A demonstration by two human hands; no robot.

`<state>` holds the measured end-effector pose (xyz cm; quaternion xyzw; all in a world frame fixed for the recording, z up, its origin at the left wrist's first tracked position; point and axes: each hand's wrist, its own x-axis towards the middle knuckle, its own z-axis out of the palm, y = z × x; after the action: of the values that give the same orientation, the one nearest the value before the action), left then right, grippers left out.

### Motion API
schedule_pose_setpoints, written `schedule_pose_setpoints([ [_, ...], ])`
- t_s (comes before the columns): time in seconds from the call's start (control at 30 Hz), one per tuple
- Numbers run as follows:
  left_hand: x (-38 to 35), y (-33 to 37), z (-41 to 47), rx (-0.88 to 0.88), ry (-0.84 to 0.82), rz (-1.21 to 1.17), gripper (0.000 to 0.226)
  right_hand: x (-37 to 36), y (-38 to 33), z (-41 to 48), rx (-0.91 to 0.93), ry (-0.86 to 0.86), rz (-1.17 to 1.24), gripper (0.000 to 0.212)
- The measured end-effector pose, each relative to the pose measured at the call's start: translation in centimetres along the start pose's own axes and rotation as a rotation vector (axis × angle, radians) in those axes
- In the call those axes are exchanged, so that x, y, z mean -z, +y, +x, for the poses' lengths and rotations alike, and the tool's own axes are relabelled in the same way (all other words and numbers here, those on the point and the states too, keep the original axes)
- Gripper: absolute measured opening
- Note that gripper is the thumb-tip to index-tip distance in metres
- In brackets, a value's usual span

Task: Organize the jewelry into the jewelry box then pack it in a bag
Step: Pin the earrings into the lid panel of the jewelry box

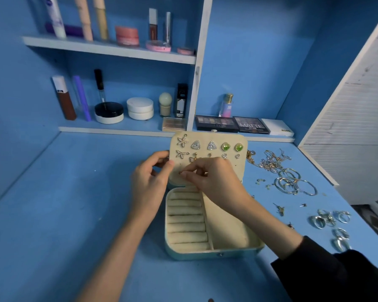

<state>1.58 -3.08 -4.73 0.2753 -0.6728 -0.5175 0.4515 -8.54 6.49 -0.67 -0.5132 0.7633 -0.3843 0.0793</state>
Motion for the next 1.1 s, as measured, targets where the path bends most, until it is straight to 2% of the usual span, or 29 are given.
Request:
schedule_pose_setpoints([
  [0.53, 0.1, 0.1, -0.1, -0.002, -0.017, 0.024, 0.016, -0.8, -0.2, 0.7, -0.007, 0.128, -0.120, 0.006],
  [0.73, 0.1, 0.0, 0.0, 0.006, -0.040, 0.014, 0.020, -1.0, -0.1, 0.5, 0.023, 0.159, -0.253, 0.016],
  [0.87, 0.1, -0.1, -0.1, 0.016, -0.065, 0.022, 0.022, -0.6, 0.1, 0.2, 0.045, 0.163, -0.249, 0.017],
  [1.0, 0.1, -0.4, -0.1, 0.019, -0.076, 0.039, 0.018, 0.5, 0.9, -0.4, 0.050, 0.160, -0.196, 0.007],
  [1.1, 0.1, -0.5, -0.1, 0.013, -0.067, 0.049, 0.017, 1.7, 1.7, -0.9, 0.045, 0.123, -0.170, 0.011],
])
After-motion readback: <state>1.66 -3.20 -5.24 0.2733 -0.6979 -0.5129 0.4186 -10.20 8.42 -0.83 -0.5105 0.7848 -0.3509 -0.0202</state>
